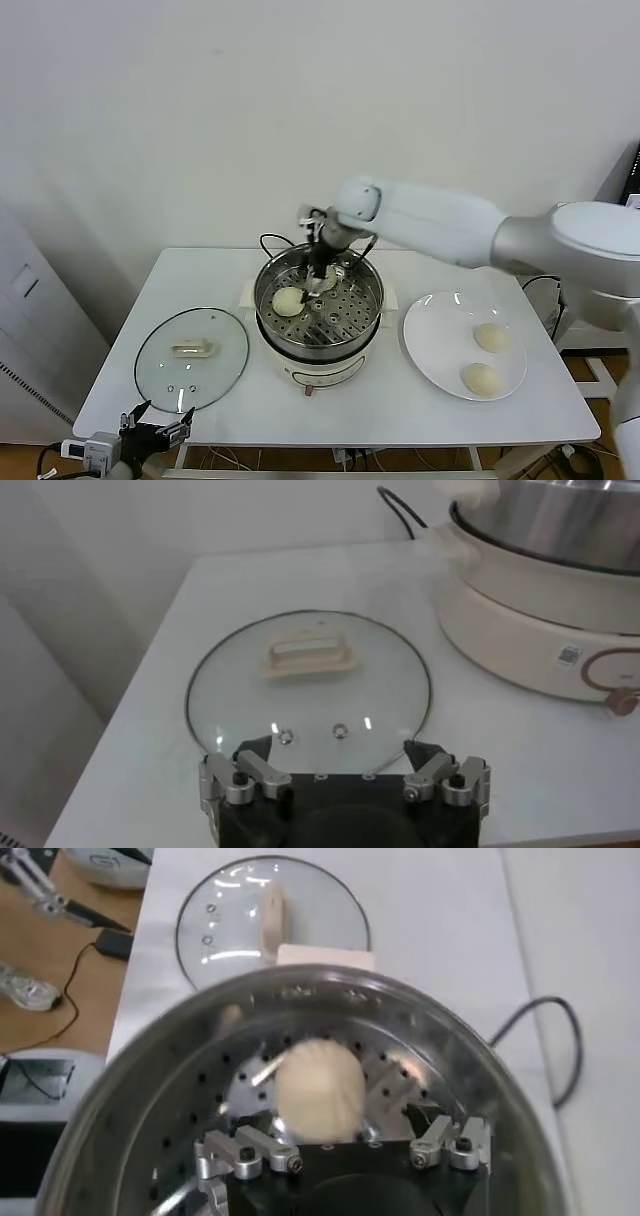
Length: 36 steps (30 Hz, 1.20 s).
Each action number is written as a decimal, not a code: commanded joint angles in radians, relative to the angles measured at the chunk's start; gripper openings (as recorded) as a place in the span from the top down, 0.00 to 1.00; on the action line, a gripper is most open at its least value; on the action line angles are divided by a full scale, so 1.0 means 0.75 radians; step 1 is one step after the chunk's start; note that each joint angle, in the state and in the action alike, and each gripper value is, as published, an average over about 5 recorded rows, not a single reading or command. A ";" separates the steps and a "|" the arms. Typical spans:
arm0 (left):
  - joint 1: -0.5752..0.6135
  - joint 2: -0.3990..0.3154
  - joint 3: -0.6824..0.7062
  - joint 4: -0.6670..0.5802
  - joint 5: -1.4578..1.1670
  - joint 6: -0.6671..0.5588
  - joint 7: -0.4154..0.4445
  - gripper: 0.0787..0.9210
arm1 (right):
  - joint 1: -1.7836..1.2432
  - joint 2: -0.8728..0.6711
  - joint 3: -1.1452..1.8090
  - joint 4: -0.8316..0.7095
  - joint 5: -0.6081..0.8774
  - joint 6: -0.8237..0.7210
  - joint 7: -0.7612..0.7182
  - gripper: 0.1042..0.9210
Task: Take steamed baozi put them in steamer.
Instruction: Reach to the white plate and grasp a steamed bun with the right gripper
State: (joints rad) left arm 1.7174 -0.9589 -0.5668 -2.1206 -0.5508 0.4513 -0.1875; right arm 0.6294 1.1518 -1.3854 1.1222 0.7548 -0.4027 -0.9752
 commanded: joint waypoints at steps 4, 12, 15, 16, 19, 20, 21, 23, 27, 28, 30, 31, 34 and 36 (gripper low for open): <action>0.000 -0.001 -0.006 -0.006 -0.001 0.002 -0.001 0.12 | 0.215 -0.582 -0.078 0.199 -0.311 0.214 -0.353 0.12; 0.007 -0.008 -0.012 -0.013 0.001 0.001 -0.002 0.12 | -0.029 -0.793 0.024 0.245 -0.546 0.296 -0.389 0.12; 0.011 -0.009 -0.013 -0.013 0.001 0.001 -0.002 0.12 | -0.122 -0.818 0.096 0.239 -0.634 0.318 -0.393 0.12; 0.012 -0.009 -0.013 -0.013 0.001 0.000 -0.001 0.12 | -0.157 -0.822 0.124 0.232 -0.665 0.329 -0.394 0.12; 0.014 -0.007 -0.015 -0.013 0.002 -0.001 -0.001 0.12 | -0.272 -0.823 0.221 0.203 -0.742 0.366 -0.400 0.12; 0.014 -0.006 -0.016 -0.013 0.002 -0.001 -0.001 0.12 | -0.310 -0.821 0.251 0.193 -0.762 0.380 -0.402 0.12; 0.013 -0.006 -0.016 -0.014 0.002 -0.001 -0.001 0.12 | -0.341 -0.819 0.275 0.184 -0.776 0.391 -0.405 0.12; 0.012 -0.006 -0.016 -0.014 0.002 0.000 -0.001 0.12 | -0.402 -0.812 0.315 0.167 -0.800 0.416 -0.412 0.12; 0.011 -0.006 -0.014 -0.014 0.002 0.002 -0.001 0.12 | -0.507 -0.795 0.382 0.130 -0.848 0.470 -0.424 0.12; 0.010 -0.007 -0.014 -0.014 0.002 0.002 -0.001 0.12 | -0.531 -0.791 0.398 0.120 -0.863 0.481 -0.426 0.12; 0.010 -0.009 -0.013 -0.015 0.002 0.003 -0.001 0.12 | -0.575 -0.780 0.433 0.098 -0.889 0.504 -0.427 0.12; 0.009 -0.010 -0.013 -0.015 0.003 0.003 -0.001 0.12 | -0.596 -0.775 0.452 0.087 -0.901 0.515 -0.428 0.12; 0.008 -0.012 -0.011 -0.015 0.003 0.003 -0.001 0.12 | -0.642 -0.760 0.490 0.058 -0.924 0.541 -0.430 0.12; 0.007 -0.012 -0.010 -0.013 0.003 0.003 -0.001 0.12 | -0.664 -0.754 0.506 0.048 -0.931 0.546 -0.429 0.12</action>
State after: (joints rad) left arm 1.7235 -0.9684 -0.5747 -2.1311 -0.5492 0.4528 -0.1885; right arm 0.2873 0.6047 -1.1162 1.1987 0.1507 -0.0574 -1.2814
